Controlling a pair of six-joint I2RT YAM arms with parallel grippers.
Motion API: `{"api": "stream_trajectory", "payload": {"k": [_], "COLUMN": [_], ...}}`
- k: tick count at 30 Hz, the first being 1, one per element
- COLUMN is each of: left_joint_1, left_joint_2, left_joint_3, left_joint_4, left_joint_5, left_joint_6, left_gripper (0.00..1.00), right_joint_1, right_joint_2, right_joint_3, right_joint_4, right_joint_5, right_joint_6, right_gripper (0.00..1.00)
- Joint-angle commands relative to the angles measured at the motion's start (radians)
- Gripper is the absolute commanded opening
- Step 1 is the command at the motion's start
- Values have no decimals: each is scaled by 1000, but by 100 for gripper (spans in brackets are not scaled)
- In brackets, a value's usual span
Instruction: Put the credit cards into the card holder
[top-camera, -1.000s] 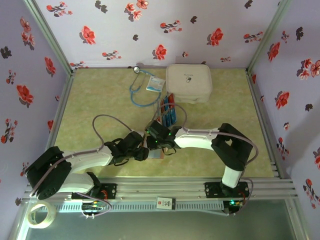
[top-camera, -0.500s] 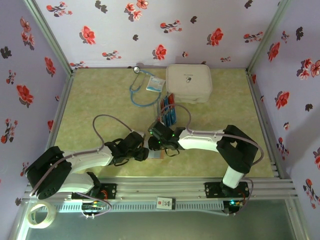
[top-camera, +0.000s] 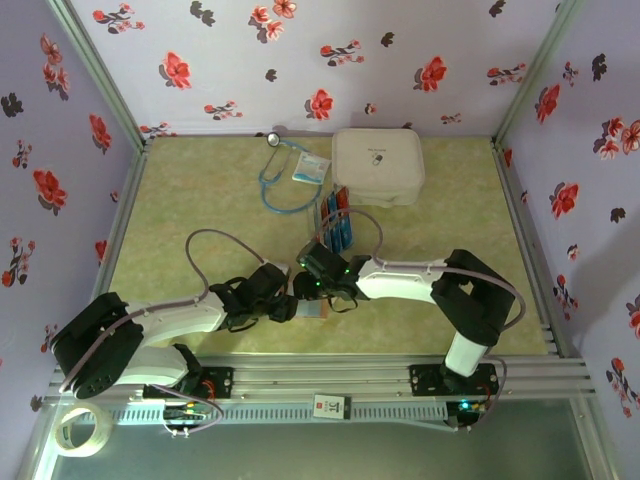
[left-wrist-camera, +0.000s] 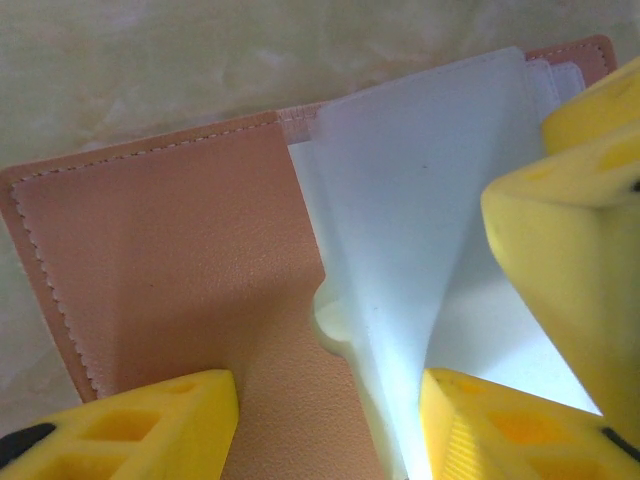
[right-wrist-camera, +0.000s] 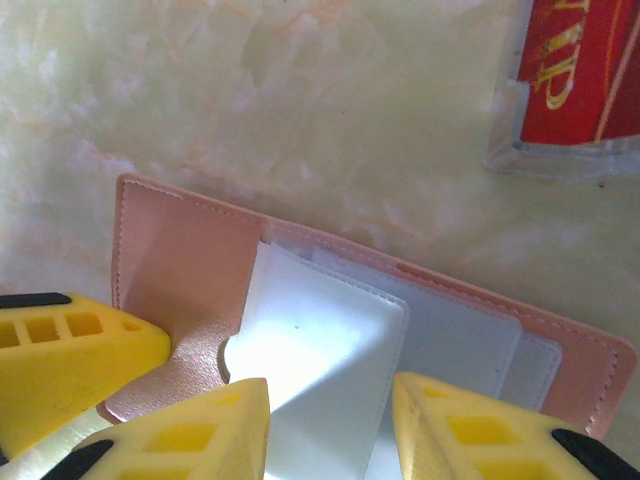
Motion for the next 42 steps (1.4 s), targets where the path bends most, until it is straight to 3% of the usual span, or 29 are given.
{"api": "stream_trajectory", "payload": {"k": [1,6,11,18,26,37,42], "left_joint_1": [-8,-8,0,38,87,142,149], "left_joint_2": [46,28,-86,-399,-631,-633,-625], "left_joint_3": [-36,-36,-43,-75,-111,-108,-102], "left_joint_4": [-44,-44,-62,-113,-189,-191,-191], "left_joint_5": [8,3,-32,-90,-174,-177,-172], "left_joint_6": [1,-1,-10,-20,-74,-108,-111], "left_gripper": [53,55,65,99,100,100,100], "right_joint_1": [1,0,0,2,24,55,54], "right_joint_2": [17,1,-9,-1,37,210,203], "right_joint_3": [-7,-16,-15,4,57,208,213], "right_joint_4": [55,89,104,101,101,88,72], "right_joint_5": [-42,-60,-75,-91,-102,-112,-117], "right_joint_6": [34,56,70,75,78,79,68], "right_gripper": [36,36,35,35,35,45,47]}}
